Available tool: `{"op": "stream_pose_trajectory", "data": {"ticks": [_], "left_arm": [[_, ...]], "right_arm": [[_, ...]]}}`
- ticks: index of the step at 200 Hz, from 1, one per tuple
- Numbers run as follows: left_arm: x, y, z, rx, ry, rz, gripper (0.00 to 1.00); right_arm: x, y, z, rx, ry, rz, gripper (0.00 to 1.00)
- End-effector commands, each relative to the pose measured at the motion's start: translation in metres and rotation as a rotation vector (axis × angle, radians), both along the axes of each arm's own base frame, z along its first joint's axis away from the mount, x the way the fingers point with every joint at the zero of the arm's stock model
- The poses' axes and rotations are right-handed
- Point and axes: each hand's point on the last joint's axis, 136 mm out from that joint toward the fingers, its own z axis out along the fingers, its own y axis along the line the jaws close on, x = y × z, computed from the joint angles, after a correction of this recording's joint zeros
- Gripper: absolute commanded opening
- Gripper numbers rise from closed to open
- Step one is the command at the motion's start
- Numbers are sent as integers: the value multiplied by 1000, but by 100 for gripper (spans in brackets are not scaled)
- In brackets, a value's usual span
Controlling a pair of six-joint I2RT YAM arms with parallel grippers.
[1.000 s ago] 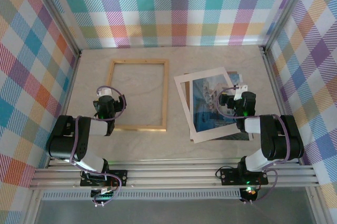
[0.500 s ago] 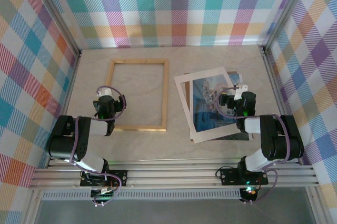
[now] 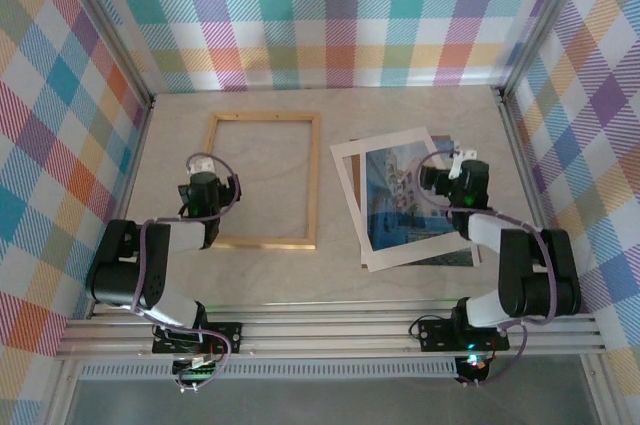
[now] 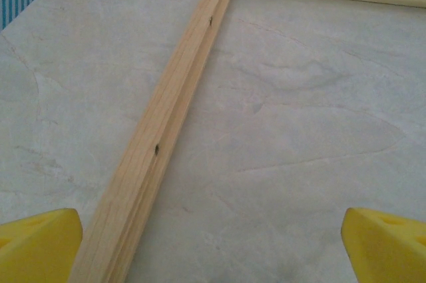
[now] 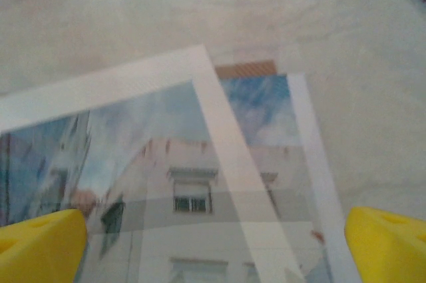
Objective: Put the photo into the frame
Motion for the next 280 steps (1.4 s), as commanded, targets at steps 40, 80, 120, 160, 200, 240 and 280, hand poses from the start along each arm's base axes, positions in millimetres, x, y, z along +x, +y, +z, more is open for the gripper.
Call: {"op": "stream_pose_trajectory", "data": {"ticks": [40, 80, 120, 160, 200, 240, 280], "left_arm": [[-1, -42, 71, -225, -7, 9, 100], [1, -132, 91, -428, 4, -122, 99], [8, -243, 88, -431, 82, -246, 99], [7, -367, 65, -472, 200, -439, 100], [-6, -447, 34, -508, 321, -569, 100], [-15, -490, -1, -503, 429, -628, 100], [-11, -480, -25, -433, 462, -600, 100]], "right_arm": [[-22, -20, 21, 84, 227, -202, 99], [-32, -29, 5, 139, 356, -239, 99], [-29, -32, -14, 234, 434, -301, 99], [-34, -72, -24, 323, 465, -435, 99], [-46, -121, -28, 347, 449, -582, 99], [-46, -126, -43, 370, 485, -566, 99], [-36, -124, -42, 447, 454, -484, 99]]}}
